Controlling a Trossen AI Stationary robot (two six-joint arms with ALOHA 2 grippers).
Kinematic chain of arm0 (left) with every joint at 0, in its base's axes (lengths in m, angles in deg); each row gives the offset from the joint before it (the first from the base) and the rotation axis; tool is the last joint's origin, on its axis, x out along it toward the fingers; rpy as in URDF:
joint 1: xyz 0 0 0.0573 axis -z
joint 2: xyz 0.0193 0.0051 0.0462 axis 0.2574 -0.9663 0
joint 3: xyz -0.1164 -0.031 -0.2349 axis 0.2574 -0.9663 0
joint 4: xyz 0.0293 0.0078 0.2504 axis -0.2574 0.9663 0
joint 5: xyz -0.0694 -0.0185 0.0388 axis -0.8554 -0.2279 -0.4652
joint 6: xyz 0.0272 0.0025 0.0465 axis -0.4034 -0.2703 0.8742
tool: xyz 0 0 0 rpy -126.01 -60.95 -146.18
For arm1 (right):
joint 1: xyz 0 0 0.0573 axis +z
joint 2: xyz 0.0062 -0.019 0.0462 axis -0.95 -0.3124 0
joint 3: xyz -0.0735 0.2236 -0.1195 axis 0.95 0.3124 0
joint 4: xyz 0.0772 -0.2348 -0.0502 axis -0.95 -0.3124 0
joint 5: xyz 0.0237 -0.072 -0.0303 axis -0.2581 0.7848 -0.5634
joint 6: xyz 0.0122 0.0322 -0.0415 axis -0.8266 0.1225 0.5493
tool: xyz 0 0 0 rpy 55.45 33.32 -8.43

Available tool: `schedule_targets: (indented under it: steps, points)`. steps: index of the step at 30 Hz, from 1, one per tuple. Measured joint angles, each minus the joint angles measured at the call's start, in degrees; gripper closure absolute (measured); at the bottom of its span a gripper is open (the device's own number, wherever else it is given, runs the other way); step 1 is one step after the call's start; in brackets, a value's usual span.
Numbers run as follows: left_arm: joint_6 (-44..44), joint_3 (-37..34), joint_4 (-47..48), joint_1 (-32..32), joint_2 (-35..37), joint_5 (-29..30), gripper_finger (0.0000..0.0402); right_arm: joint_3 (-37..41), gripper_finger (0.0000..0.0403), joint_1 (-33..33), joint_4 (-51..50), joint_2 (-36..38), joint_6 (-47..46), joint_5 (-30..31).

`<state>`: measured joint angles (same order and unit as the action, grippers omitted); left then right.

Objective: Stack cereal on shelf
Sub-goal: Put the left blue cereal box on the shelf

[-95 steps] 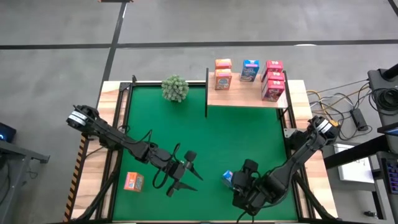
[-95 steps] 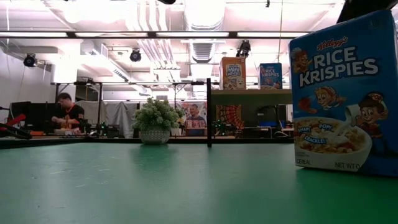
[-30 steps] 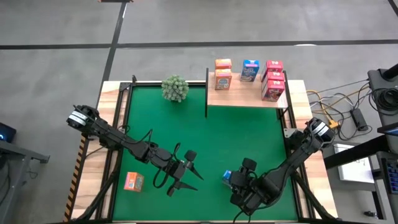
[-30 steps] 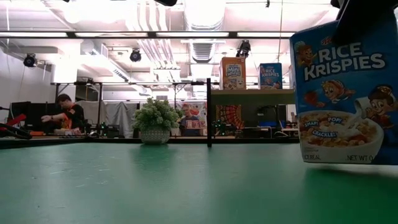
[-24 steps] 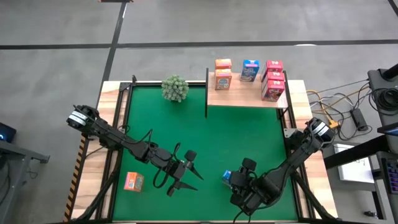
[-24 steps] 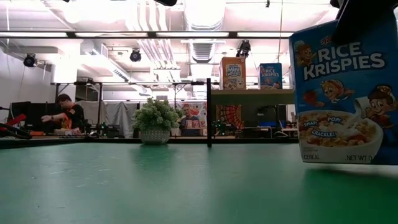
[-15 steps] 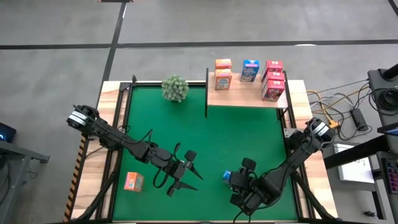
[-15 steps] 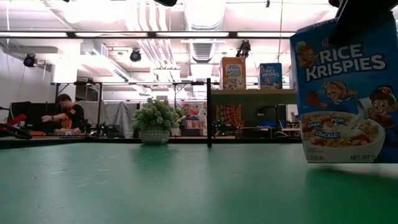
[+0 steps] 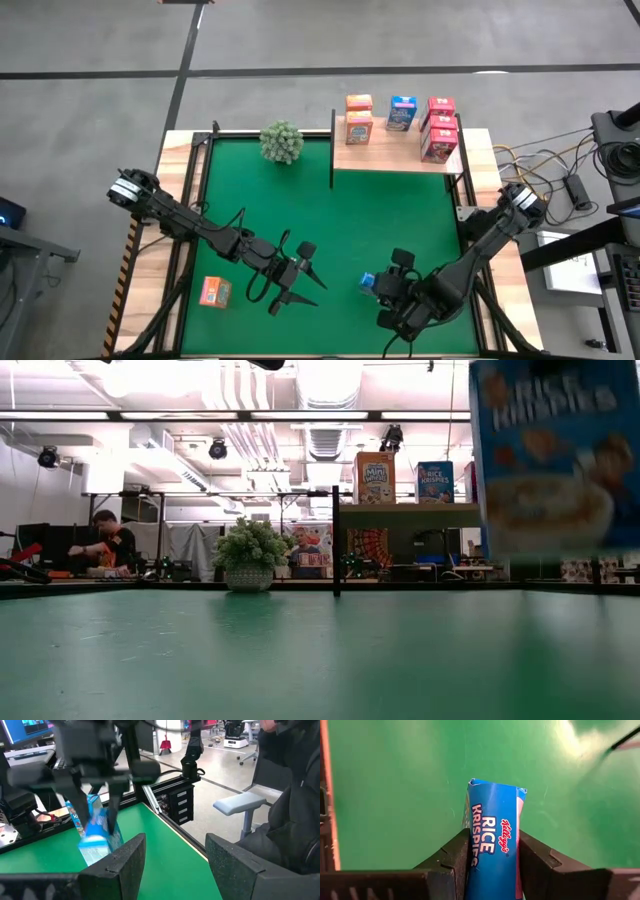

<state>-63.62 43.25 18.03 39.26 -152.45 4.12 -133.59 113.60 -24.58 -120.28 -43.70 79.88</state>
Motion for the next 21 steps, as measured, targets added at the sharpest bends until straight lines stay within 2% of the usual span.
schedule_targets:
  steps: [11,21]
  points:
    - [1.59,-0.02,0.0,-0.1,0.0,0.0,0.0212,-0.58,0.028,-7.11,-0.23,14.37,16.57,0.12]
    - [5.95,0.03,0.15,-1.19,0.2,0.0,0.0212,-0.58,0.028,-22.04,-0.6,28.2,33.03,-0.07]
